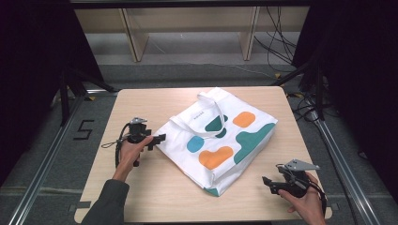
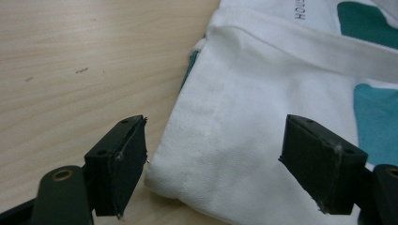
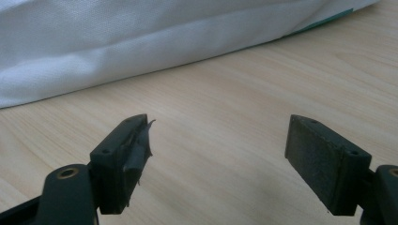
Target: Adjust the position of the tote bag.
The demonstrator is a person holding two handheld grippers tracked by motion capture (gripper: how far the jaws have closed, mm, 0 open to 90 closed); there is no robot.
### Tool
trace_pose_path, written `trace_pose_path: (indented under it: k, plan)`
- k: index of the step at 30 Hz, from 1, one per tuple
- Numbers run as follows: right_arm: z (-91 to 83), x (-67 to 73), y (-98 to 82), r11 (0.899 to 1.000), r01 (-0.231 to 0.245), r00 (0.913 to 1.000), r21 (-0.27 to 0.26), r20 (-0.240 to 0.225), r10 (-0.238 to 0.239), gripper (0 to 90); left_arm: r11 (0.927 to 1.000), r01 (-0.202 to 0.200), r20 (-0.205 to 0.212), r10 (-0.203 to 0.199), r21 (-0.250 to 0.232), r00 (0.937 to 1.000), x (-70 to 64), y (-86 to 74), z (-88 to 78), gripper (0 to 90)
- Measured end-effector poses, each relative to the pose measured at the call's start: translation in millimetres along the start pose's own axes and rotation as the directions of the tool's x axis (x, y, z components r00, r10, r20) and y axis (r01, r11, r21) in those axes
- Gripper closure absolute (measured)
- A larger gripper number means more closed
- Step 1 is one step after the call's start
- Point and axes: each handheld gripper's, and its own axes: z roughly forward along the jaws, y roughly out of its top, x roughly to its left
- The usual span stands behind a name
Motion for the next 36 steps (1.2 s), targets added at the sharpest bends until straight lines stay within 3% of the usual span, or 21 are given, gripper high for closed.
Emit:
trace_pose_path:
  k: [1, 2, 4, 7, 8, 10, 11, 12, 13, 14, 18, 21, 25, 26, 29, 31, 34, 36]
  plan:
    - [0.4, -0.5, 0.2, 1.0, 0.007, 1.0, -0.003, -0.001, -0.007, 23.4, 1.0, -0.004, 0.005, 0.004, 0.007, 1.0, 0.6, 0.0, 2.7, 21.7]
    - [1.0, 2.2, -0.4, 1.0, -0.03, 0.9995, -0.006, -0.007, 0.03, 23.4, 1.0, 0.008, 0.006, -0.008, 0.004, 0.9999, 0.4, 0.3, 5.4, 21.7]
    - [1.1, 2.4, -0.5, 1.0, -0.029, 0.9995, -0.007, -0.009, 0.029, 23.5, 0.9998, 0.018, 0.016, -0.018, 0.007, 0.9997, 1.4, 1.2, 9.3, 21.9]
    - [1.4, 0.4, -0.5, 1.0, 0.004, 1.0, -0.015, -0.005, -0.004, 23.5, 0.9989, 0.038, 0.022, -0.038, 0.029, 0.999, 1.8, 1.4, 14.4, 22.8]
    - [0.7, 3.7, -1.0, 0.999, -0.036, 0.9993, -0.008, -0.01, 0.036, 23.6, 0.9988, 0.036, 0.02, -0.037, 0.032, 0.9991, 2.1, 1.3, 15.0, 24.0]
    - [0.3, 2.4, -0.3, 1.0, -0.014, 0.9999, 0.001, -0.006, 0.014, 23.7, 0.9983, 0.021, 0.007, -0.021, 0.055, 0.9997, 3.0, 0.9, 15.5, 26.7]
    - [0.4, 2.5, -0.2, 1.0, -0.016, 0.9998, 0.001, -0.007, 0.016, 23.8, 0.9975, 0.002, -0.001, -0.002, 0.071, 1.0, 3.7, -0.2, 15.8, 31.1]
    - [0.6, 2.6, -0.2, 1.0, -0.015, 0.9999, 0.003, -0.007, 0.015, 23.9, 0.9972, 0.007, 0.003, -0.007, 0.075, 1.0, 4.0, -1.0, 16.3, 33.7]
    - [1.3, 3.2, -0.5, 1.0, -0.019, 0.9997, -0.008, -0.014, 0.019, 23.9, 0.9971, 0.004, 0.001, -0.004, 0.076, 1.0, 4.7, -2.1, 16.4, 42.9]
    - [1.3, 3.2, -0.5, 1.0, -0.019, 0.9997, -0.008, -0.014, 0.019, 23.9, 0.997, -0.003, -0.007, 0.003, 0.077, 1.0, 5.1, -3.0, 16.0, 42.9]
    - [1.3, 3.5, -0.4, 1.0, -0.02, 0.9997, -0.009, -0.016, 0.02, 24.1, 0.997, -0.022, 0.016, 0.021, 0.074, 0.9996, 1.9, -7.4, 14.6, 64.3]
    - [1.5, 2.5, 0.3, 1.0, -0.007, 0.9996, -0.015, -0.029, 0.006, 24.6, 0.9942, -0.064, 0.029, 0.061, 0.086, 0.9977, -2.4, -8.6, 13.0, 71.6]
    - [0.5, 5.1, 0.6, 1.0, -0.017, 0.9995, -0.015, -0.027, 0.017, 25.3, 0.9927, -0.082, 0.041, 0.079, 0.088, 0.996, -7.6, -11.7, 10.3, 76.5]
    - [1.2, 2.6, 1.0, 0.999, 0.021, 0.9995, -0.032, -0.022, -0.022, 25.9, 0.9926, -0.088, 0.041, 0.085, 0.084, 0.9956, -10.1, -13.6, 8.8, 77.6]
    - [-1.4, 3.4, 2.3, 0.999, 0.017, 0.9991, -0.036, -0.038, -0.019, 28.0, 0.9868, -0.134, 0.059, 0.129, 0.092, 0.9899, -18.1, -20.9, -0.3, 79.3]
    - [-2.1, 4.5, 3.7, 0.998, 0.017, 0.9993, -0.057, -0.033, -0.019, 28.0, 0.9847, -0.147, 0.07, 0.141, 0.094, 0.9876, -25.0, -30.7, -9.2, 79.7]
    - [-4.5, 7.7, 7.1, 0.996, 0.008, 0.9979, -0.084, -0.063, -0.013, 27.9, 0.9846, -0.151, 0.092, 0.143, 0.088, 0.9854, -32.1, -39.4, -17.3, 79.9]
    - [-5.1, 12.0, 10.9, 0.994, 0.013, 0.9974, -0.107, -0.068, -0.02, 27.8, 0.9791, -0.179, 0.108, 0.168, 0.097, 0.9798, -37.3, -44.2, -23.9, 80.0]
